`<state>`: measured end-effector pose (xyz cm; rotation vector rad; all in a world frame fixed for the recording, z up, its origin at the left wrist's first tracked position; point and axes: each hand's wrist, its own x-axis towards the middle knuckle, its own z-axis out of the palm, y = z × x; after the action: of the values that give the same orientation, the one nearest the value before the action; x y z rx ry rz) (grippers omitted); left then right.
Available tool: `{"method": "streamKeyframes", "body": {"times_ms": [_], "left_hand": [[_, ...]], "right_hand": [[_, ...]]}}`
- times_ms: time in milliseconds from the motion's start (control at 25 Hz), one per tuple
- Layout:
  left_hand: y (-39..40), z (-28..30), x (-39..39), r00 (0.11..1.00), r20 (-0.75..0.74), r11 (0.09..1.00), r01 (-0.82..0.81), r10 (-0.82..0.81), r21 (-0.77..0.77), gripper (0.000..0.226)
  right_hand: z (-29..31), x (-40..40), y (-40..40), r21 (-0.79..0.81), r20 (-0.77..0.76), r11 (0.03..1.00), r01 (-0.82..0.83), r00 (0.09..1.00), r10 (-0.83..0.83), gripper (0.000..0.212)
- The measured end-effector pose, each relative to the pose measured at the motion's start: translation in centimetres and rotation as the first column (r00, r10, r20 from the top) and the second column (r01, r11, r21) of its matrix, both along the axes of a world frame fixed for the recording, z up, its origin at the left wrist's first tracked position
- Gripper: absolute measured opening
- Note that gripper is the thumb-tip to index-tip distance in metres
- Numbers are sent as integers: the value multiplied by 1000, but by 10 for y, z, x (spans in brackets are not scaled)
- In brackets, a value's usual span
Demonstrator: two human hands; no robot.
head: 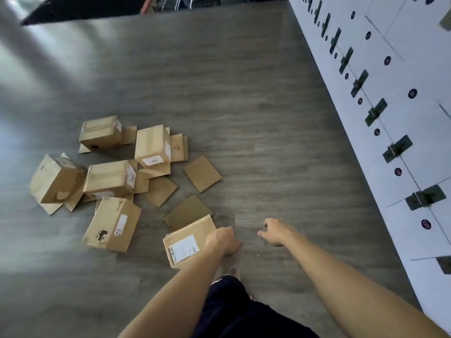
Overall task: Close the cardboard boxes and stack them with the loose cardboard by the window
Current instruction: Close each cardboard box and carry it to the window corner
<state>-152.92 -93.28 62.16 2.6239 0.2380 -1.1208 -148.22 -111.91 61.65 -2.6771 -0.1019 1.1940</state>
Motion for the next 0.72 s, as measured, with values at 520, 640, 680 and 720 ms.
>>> {"method": "streamKeyframes", "body": {"times_ms": [520,640,680,720], "left_hand": [[5,-10,378,999,-23,999,50,-49,20,46],[-4,1,461,998,22,998,55,-55,2,46],[-6,0,486,998,13,998,60,-60,1,48],[-6,-2,510,998,1,998,59,-59,2,50]], "right_hand": [[-1,354,18,-49,68,999,2,998,2,50],[-1,426,17,-66,57,998,-4,998,7,39],[-5,451,14,-82,36,997,-11,999,14,36],[-11,477,11,-96,18,995,-15,1000,17,35]]}}
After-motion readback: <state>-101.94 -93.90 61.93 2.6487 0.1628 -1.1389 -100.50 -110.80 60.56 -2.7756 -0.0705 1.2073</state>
